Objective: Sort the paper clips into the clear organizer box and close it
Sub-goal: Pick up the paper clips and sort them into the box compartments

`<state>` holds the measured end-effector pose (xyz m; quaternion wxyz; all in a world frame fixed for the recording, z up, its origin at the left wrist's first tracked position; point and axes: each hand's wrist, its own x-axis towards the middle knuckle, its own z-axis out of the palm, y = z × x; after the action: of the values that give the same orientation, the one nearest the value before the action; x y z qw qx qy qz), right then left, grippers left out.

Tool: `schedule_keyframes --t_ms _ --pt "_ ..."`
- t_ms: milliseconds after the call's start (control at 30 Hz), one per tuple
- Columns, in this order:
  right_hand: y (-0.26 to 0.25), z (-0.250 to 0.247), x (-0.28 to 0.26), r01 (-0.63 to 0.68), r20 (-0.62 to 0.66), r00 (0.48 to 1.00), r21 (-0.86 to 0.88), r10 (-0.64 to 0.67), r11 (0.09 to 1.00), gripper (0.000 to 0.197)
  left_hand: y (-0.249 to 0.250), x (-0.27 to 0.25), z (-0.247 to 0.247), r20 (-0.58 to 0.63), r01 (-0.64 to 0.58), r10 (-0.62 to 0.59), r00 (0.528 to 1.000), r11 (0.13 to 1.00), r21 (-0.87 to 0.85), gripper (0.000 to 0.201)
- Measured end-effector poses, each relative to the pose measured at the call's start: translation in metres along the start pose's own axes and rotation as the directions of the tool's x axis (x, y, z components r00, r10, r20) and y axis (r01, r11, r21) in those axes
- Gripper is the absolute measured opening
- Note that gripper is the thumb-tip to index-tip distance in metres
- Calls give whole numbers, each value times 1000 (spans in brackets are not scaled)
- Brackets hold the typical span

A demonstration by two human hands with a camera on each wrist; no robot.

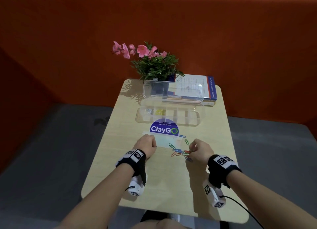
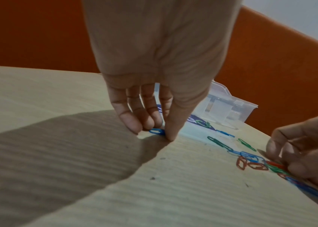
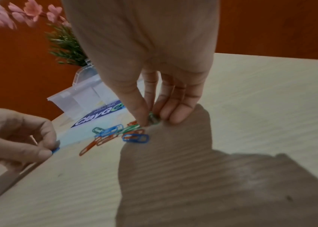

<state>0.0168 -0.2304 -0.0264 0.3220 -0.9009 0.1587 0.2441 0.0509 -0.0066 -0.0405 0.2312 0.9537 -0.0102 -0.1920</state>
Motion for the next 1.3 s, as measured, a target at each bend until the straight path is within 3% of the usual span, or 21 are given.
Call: schedule_keyframes --t_ms 200,500,667,767,900,1300 --pt "-4 -10 9 18 -120 993 47 -12 999 13 1 0 5 12 -16 16 1000 1000 -4 18" --pt "-27 -4 16 41 -88 995 -45 -45 998 16 -5 -2 8 31 -43 43 999 999 -17 22" --pt "-33 -4 17 94 -44 994 -140 -101 986 9 13 -4 11 -23 -197 198 980 980 39 15" --pt "-24 -10 14 42 -76 996 -43 -45 998 12 30 -3 17 12 -289 289 957 955 70 19" --pt "0 -13 8 31 -98 995 55 -25 998 8 45 4 22 100 -331 320 942 935 126 24" --pt "4 2 -4 110 24 994 -187 -107 976 21 54 13 15 164 -332 301 939 916 223 11"
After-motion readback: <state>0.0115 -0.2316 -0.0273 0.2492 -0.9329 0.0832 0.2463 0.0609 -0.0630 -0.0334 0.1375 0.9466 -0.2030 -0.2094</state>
